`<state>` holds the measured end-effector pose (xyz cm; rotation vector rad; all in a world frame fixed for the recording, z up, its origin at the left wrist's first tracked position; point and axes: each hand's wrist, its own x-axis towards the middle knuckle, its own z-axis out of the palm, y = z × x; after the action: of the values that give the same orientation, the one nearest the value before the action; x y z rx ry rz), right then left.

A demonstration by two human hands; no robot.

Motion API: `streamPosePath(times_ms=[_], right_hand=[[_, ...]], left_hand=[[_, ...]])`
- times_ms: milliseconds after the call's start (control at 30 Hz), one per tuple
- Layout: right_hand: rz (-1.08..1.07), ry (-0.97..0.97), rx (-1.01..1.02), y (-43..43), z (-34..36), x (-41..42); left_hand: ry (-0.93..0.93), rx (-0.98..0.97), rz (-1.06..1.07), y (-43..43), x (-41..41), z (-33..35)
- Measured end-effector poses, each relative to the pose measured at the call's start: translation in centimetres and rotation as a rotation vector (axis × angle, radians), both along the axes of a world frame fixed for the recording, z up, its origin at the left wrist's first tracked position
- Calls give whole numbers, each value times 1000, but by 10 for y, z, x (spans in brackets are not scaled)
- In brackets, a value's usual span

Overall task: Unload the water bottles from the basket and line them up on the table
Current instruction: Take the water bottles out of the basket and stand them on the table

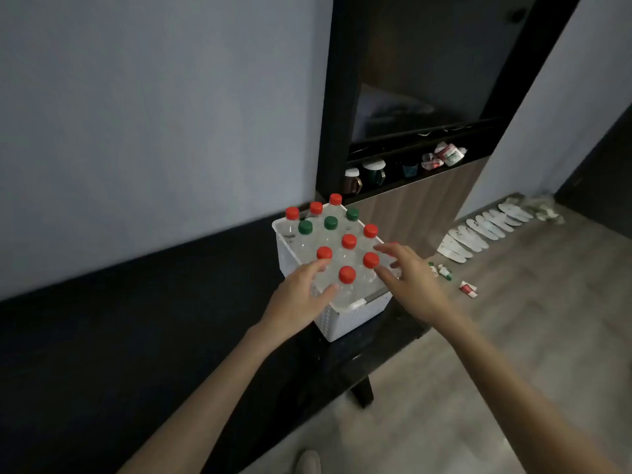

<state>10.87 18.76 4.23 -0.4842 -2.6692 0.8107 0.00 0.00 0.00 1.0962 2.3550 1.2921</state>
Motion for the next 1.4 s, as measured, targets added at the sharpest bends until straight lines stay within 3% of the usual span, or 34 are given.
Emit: streamPosePath(times_ms=[300, 667, 767, 967, 1100, 1400], right_hand=[[102, -184, -14, 60, -51, -53], [314, -98, -277, 86, -84, -63], [336, -120, -251, 88, -90, -64], [456, -89, -333, 92, -90, -66], [497, -75, -301, 97, -89, -69], [590, 148, -309, 107, -21, -81]], left_hand=[[47, -77, 69, 60, -16, -45], [119, -236, 315, 86, 3, -75], [99, -250, 451, 96, 12, -75], [-74, -108, 676, 114, 20, -72], [-173, -26, 702, 118, 20, -66], [-175, 212, 732, 122, 15, 3]])
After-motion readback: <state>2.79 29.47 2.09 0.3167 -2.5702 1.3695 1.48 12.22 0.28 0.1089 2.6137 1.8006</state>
